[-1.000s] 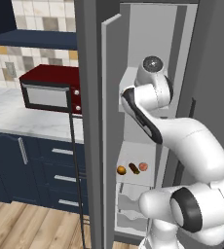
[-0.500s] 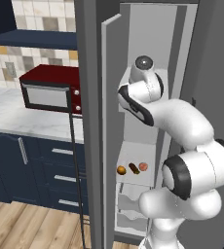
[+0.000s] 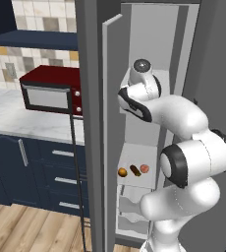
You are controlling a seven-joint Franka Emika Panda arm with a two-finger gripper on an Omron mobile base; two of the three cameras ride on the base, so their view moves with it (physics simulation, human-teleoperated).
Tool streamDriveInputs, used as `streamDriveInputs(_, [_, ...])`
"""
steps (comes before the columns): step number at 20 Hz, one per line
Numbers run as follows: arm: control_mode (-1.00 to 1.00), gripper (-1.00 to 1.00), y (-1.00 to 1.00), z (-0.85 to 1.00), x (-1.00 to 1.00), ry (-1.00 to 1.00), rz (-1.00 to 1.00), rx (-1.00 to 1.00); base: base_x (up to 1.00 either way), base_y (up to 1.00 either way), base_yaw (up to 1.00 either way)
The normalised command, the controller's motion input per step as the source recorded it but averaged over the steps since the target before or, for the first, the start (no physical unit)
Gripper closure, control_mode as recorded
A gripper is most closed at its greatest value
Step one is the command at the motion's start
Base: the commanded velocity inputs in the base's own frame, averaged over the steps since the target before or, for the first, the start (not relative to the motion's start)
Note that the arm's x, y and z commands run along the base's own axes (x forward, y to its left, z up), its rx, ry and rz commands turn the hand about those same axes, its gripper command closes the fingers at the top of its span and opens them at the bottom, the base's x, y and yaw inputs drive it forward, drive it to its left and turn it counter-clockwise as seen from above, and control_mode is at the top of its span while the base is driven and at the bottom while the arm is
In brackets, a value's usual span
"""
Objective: Take the sweet potato and bell pepper from the highest rack and move them to the second highest rack where the peach and mango are located, to maximize freezer space. Close the freezer door after rearranging.
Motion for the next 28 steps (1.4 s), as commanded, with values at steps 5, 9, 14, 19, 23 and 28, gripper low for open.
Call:
streamDriveInputs(5, [-1.0,-1.0,0.0,-0.2,0.05,0.01,0.0,0.0,0.0,0.0,0.0])
streamDriveInputs(9, [-1.0,-1.0,0.0,-0.22,0.14,0.05,0.0,0.0,0.0,0.0,0.0])
streamDriveInputs(14, [-1.0,-1.0,0.0,-0.2,0.25,0.03,0.0,0.0,0.0,0.0,0.0])
streamDriveInputs(19, [-1.0,1.0,0.0,-0.3,0.21,0.08,0.01,-0.01,0.0,0.0,0.0])
streamDriveInputs(23, [-1.0,1.0,0.0,-0.4,0.08,0.08,0.02,-0.01,0.0,0.0,0.0])
streamDriveInputs(28, [-1.0,1.0,0.0,-0.33,-0.08,-0.04,0.06,0.0,0.0,0.0,0.0])
